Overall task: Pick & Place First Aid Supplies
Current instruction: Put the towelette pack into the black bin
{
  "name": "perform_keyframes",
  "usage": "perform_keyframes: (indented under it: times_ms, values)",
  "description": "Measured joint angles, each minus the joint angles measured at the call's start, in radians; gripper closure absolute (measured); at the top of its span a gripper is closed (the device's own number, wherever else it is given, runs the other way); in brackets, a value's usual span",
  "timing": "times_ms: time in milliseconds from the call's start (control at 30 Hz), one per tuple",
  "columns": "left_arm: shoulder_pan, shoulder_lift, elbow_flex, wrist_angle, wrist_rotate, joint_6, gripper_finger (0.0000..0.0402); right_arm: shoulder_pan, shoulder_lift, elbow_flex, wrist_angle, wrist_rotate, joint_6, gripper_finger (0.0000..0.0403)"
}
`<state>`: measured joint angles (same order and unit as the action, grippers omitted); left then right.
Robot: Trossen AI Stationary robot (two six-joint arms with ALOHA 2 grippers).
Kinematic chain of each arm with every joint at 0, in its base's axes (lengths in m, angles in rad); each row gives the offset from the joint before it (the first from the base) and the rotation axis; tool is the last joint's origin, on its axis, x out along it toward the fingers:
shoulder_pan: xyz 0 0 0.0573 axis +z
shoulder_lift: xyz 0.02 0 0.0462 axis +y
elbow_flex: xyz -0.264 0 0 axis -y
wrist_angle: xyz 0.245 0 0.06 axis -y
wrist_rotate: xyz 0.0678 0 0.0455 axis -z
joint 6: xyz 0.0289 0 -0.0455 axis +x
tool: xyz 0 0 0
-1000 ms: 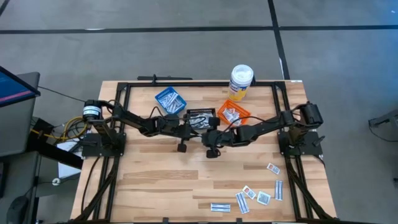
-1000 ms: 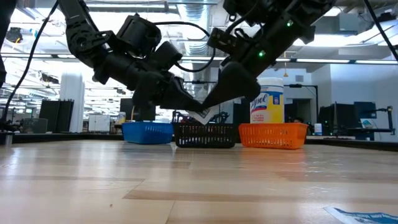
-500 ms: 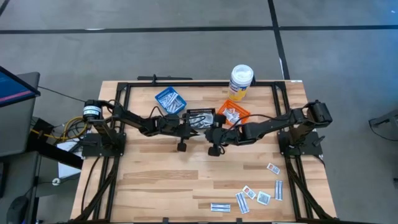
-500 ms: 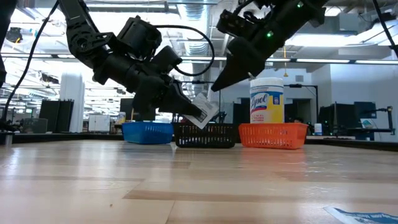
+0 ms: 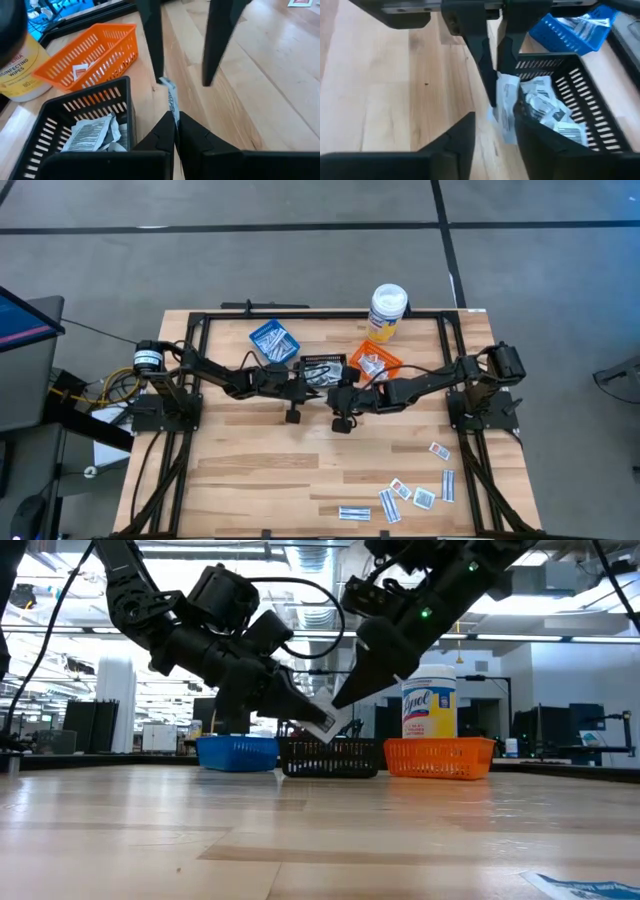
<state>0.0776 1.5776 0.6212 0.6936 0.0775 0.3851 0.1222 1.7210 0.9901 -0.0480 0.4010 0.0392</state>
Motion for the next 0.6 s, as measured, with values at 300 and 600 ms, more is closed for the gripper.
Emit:
perform_keyframes:
  times_ms: [300,600]
  values:
    - [-0.014,0.0,0.0,0.011,0.003,0.0,0.039,-0.008,0.0,0.0,0.011,-0.01,-0.012,0.0205]
    - [-0.02,0.0,0.0,0.035,0.007,0.002,0.039,-0.02,0.0,0.0,0.045,-0.05,-0.012,0.0199]
